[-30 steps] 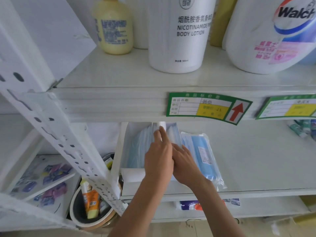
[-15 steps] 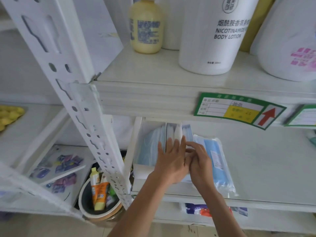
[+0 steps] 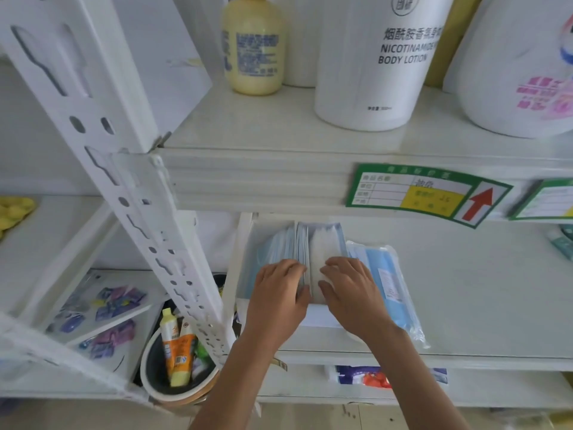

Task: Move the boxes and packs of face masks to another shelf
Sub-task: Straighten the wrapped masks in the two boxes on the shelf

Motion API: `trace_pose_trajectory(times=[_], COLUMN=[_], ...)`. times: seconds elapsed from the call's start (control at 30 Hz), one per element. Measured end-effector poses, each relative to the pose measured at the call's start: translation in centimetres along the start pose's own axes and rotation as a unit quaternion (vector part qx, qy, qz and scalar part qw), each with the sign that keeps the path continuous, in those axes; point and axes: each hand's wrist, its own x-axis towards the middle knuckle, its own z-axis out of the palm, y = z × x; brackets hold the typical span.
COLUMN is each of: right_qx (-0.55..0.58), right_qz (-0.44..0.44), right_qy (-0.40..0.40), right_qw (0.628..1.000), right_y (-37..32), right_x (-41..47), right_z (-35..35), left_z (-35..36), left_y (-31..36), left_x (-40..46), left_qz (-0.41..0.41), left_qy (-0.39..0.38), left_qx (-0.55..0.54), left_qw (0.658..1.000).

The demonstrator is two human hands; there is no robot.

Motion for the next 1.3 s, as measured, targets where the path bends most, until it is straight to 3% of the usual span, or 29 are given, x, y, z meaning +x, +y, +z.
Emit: trace_pose_trajectory(times=[0.27, 0.47, 0.87, 1.17, 1.3], right_qx=[-0.017, 0.027, -0.013, -0.034, -0.059], right_qz=[0.082, 0.061, 0.006, 0.092, 0.091], right_qy=[-0.070, -0.081, -0.045, -0.090, -0.118], right_qw=[0.994, 0.995, 0.999, 0.991, 0.987], right_y=[-1.9, -0.7, -0.8, -2.1, -2.0], right_x=[2.1, 1.6, 1.5, 2.4, 2.4], right_z=[0.6, 0.3, 0.9, 0.8, 1.0], left_z=[-0.2, -0.3, -0.5, -0.7, -0.8], left_y=[-0.4, -0.2, -0.3, -0.6, -0.6], left_x=[0.0, 0.3, 0.2, 0.1, 0.1], left_qz=[-0.021, -0.039, -0.014, -0.037, -0.055], left_qy=[0.029, 0.005, -0.001, -0.037, -0.007], left_qx=[-0.060, -0.080, -0.072, -0.064, -0.102], left_qw=[0.998, 0.996, 0.997, 0.997, 0.993])
